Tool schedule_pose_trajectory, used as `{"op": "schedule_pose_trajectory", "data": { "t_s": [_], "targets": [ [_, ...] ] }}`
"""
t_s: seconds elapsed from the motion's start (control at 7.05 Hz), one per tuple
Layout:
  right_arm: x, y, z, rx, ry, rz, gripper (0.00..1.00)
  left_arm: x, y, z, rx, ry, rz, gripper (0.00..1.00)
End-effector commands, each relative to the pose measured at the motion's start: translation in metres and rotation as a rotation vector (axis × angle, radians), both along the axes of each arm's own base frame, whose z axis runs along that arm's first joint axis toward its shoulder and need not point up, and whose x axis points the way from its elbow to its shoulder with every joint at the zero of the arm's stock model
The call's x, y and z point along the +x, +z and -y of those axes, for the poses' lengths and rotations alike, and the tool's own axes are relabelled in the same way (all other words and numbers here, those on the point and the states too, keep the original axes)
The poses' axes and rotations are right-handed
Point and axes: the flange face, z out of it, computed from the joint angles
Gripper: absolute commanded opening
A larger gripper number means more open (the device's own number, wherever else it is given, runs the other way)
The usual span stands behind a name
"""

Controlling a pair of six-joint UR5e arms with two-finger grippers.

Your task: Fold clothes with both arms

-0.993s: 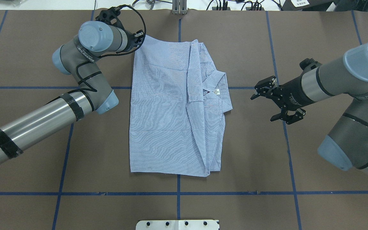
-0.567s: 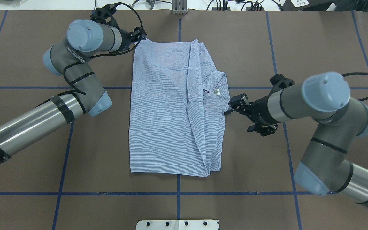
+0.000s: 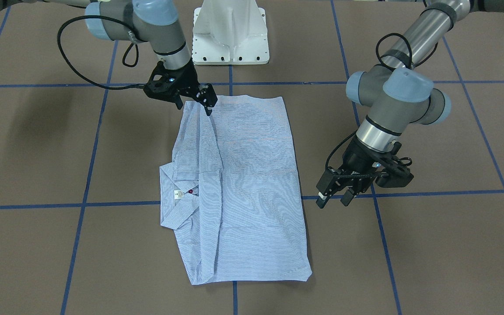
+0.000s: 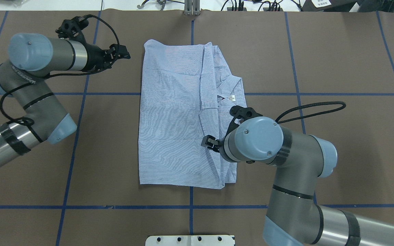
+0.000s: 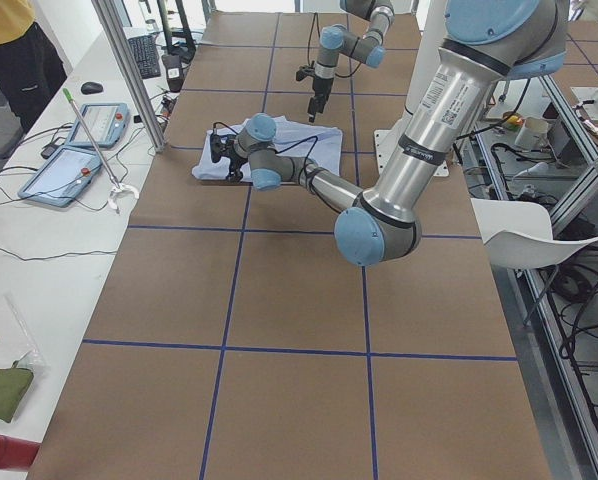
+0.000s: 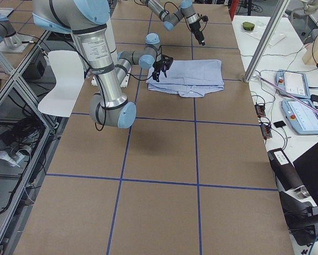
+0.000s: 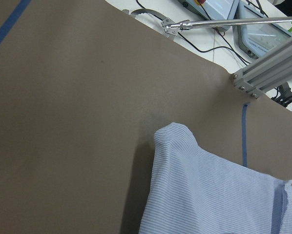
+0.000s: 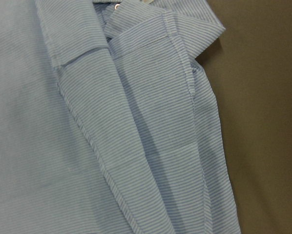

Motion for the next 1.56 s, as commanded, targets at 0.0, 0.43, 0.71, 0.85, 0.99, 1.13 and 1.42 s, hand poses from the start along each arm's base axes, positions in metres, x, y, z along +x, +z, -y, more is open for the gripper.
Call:
{"op": "schedule_pose_trajectory", "data": {
  "t_s": [0.0, 0.43, 0.71, 0.85, 0.99, 1.13, 1.42],
  "targets": [
    [-0.032, -0.026, -0.010, 0.127, -0.169, -0.184, 1.00, -0.029, 0.017, -0.027, 0.046, 0.023, 0.029, 0.87],
    [-0.066, -0.013, -0.009, 0.263, -0.376, -0.377, 1.00, -0.029, 0.018, -0.027, 0.045, 0.021, 0.029, 0.87],
    [-0.077, 0.005, -0.008, 0.280, -0.425, -0.423, 1.00, -0.030, 0.015, -0.029, 0.046, 0.021, 0.022, 0.87],
    [-0.076, 0.013, -0.007, 0.296, -0.443, -0.442, 1.00, -0.030, 0.014, -0.029, 0.048, 0.021, 0.020, 0.87],
    [-0.068, 0.027, 0.000, 0.299, -0.448, -0.466, 1.00, -0.031, 0.014, -0.029, 0.047, 0.019, 0.019, 0.87],
    [-0.055, 0.044, 0.014, 0.296, -0.447, -0.490, 1.00, -0.031, 0.016, -0.029, 0.044, 0.019, 0.022, 0.87],
    [0.011, 0.064, 0.039, 0.335, -0.456, -0.498, 1.00, -0.031, 0.017, -0.029, 0.041, 0.018, 0.021, 0.87]
  ]
}}
